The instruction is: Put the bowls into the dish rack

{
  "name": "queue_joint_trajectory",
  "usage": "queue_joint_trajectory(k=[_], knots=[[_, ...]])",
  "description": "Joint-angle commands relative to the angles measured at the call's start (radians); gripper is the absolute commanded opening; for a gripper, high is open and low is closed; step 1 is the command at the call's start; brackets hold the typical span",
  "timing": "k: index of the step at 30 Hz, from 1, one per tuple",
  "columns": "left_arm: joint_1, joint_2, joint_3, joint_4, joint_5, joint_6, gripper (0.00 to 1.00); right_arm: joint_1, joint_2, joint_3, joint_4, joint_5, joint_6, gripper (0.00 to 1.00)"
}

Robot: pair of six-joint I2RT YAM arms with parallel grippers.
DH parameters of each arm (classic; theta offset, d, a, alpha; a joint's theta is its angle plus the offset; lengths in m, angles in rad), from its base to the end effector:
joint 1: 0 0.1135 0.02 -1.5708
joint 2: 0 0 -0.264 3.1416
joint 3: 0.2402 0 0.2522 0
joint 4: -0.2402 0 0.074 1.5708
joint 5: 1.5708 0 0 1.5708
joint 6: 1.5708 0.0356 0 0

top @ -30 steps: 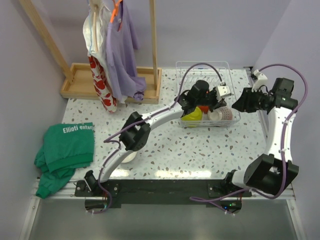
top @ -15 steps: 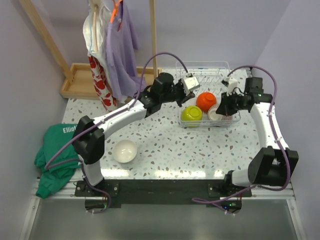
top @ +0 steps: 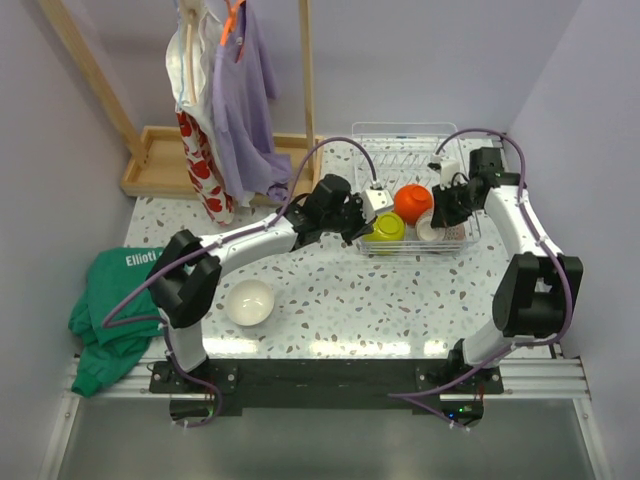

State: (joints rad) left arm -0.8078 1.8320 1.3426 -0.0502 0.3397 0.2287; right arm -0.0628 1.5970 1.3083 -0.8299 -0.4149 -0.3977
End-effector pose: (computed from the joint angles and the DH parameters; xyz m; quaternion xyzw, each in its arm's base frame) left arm 0.2850 -0.3153 0.2511 0.4972 0.7036 -0.2797 0.4237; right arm 0.3256 -0.0061 0.2693 -0.2045 0.9326 0.1454 0.2594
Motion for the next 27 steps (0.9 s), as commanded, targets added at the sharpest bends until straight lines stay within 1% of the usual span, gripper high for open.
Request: queue_joint_trajectory(k=[1,8,16,23,27], knots=[[0.001,0.021,0.007,0.033,-0.008,0.021,0.00,0.003,0.026,0.058,0.040,0.099,-0.004,0.00],[0.001,0.039,0.009,0.035,-0.016,0.024,0.00,0.004,0.047,0.060,0.075,0.209,0.014,0.00],[0.001,0.024,0.015,0.035,-0.015,0.031,0.00,0.000,0.038,0.055,0.100,0.289,0.042,0.00],[0.001,-0.048,0.012,0.004,-0.039,0.077,0.00,-0.003,0.017,0.063,0.100,0.386,0.040,0.00],[0.001,-0.115,-0.005,-0.029,-0.041,0.101,0.00,-0.003,0.001,0.092,0.077,0.363,0.039,0.00]])
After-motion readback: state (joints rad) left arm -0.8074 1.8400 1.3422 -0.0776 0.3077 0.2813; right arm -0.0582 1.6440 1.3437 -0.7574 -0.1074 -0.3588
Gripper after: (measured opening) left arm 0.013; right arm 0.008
